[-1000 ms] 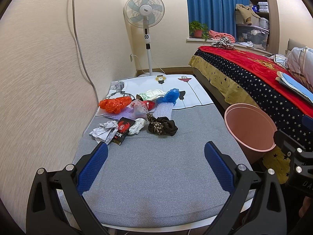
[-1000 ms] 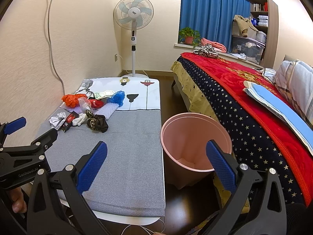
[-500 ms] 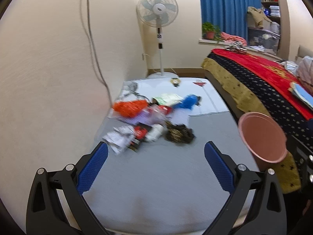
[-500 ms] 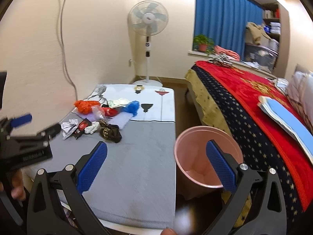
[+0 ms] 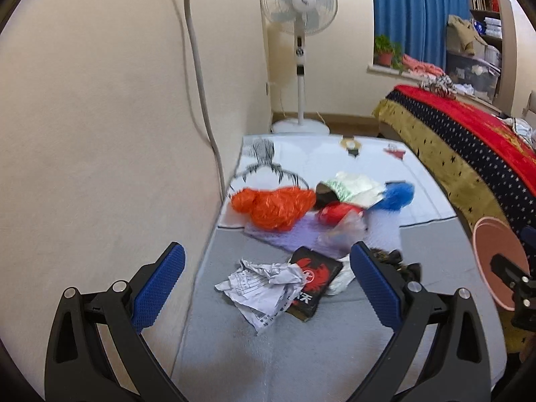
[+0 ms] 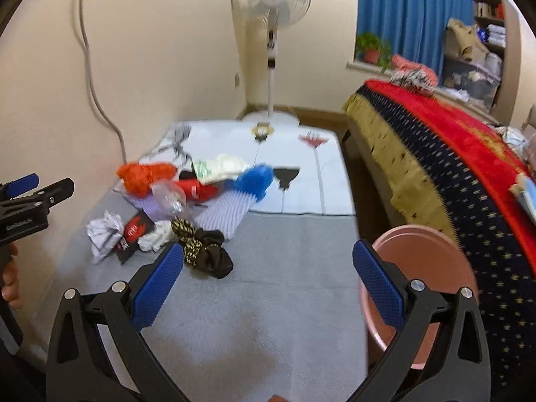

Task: Collect trash
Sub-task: 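Grasp the crumpled white paper with the left gripper while the right grasps the black-gold scrunchie, then carry the paper and scrunchie in both grippers over the pink bin, then open both grippers to drop the paper and scrunchie into the bin, then grasp the orange plastic bag with the left gripper while the right grasps the blue bag, then lift and carry the orange and blue bags in both grippers over the pink bin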

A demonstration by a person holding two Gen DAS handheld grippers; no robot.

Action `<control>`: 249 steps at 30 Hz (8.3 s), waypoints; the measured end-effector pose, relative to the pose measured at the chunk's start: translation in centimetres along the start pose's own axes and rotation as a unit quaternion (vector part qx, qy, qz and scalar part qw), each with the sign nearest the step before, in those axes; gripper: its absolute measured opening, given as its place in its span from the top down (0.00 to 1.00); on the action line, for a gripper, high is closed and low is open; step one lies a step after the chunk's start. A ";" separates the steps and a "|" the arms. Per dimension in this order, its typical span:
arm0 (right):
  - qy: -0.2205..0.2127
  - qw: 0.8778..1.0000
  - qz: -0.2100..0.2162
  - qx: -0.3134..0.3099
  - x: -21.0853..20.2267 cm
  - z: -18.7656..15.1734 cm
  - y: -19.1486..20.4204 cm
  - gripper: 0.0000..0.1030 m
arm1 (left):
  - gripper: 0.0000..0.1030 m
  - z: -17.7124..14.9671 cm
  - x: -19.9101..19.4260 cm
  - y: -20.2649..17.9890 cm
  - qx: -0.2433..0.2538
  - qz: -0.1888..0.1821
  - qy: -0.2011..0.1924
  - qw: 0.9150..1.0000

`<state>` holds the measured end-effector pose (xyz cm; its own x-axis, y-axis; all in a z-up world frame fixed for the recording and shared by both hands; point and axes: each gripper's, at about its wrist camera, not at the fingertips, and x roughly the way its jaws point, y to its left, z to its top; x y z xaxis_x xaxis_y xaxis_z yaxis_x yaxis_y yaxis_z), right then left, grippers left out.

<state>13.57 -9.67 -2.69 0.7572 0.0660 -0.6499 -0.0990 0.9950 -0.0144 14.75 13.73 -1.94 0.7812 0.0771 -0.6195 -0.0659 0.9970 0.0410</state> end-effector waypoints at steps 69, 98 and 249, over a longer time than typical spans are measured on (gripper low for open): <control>-0.094 0.995 0.016 -0.009 -11.9 2.3 -10.2 0.73 | 0.93 4.1 -10.7 -15.1 0.030 -0.197 -0.106 0.974; -0.056 0.990 -0.080 0.097 -7.5 0.5 -27.4 0.72 | 0.93 2.7 -4.9 -36.5 0.111 -0.294 -0.043 0.948; -0.108 0.994 0.009 0.013 -4.1 8.3 -3.7 0.96 | 0.83 5.2 -5.1 -3.6 -0.077 -0.079 -0.129 0.985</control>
<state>16.17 -13.04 6.30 0.8768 0.0949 -0.4715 -0.0982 0.9950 0.0177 14.22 9.82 5.17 0.9199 -0.0588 -0.3877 -0.0096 0.9850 -0.1722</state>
